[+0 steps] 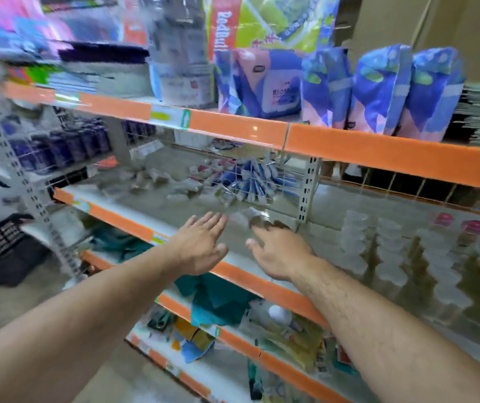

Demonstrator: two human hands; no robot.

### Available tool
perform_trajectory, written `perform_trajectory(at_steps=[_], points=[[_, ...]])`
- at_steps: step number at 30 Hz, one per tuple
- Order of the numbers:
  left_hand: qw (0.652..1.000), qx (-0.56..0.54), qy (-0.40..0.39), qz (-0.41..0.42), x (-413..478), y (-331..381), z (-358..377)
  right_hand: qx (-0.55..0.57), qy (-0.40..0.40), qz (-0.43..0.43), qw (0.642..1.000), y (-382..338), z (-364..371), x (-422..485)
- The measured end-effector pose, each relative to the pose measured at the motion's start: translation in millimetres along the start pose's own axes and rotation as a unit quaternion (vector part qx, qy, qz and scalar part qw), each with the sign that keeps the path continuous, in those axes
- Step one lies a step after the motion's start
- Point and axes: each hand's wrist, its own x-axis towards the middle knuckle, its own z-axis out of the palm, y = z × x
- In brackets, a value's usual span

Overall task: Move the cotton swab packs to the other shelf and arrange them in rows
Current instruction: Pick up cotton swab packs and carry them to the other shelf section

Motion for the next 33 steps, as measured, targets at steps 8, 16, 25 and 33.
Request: perform_trajectory(at_steps=[8,16,25,33], points=[[0.997,-0.05,0.025,-0.054,-34.7,-138.8,9.1,-0.038,-0.021,-0.034,0.998,-106.2,19.0,77.9],[0.995,-0.056,0.006,-0.085,-56.2,-290.3,20.6,-0.043,-0.039,-0.048,0.997,-228.8,55.9,169.3],[0.991,-0.058,0.006,-0.117,-28.5,-397.7,34.5,-0.05,-0.074,-0.07,0.994,-304.4,80.8,276.7],[0.988,-0.067,-0.007,-0.142,35.0,-456.5,40.6,0.0,-0.071,-0.069,0.995,-305.9,104.6,387.7]])
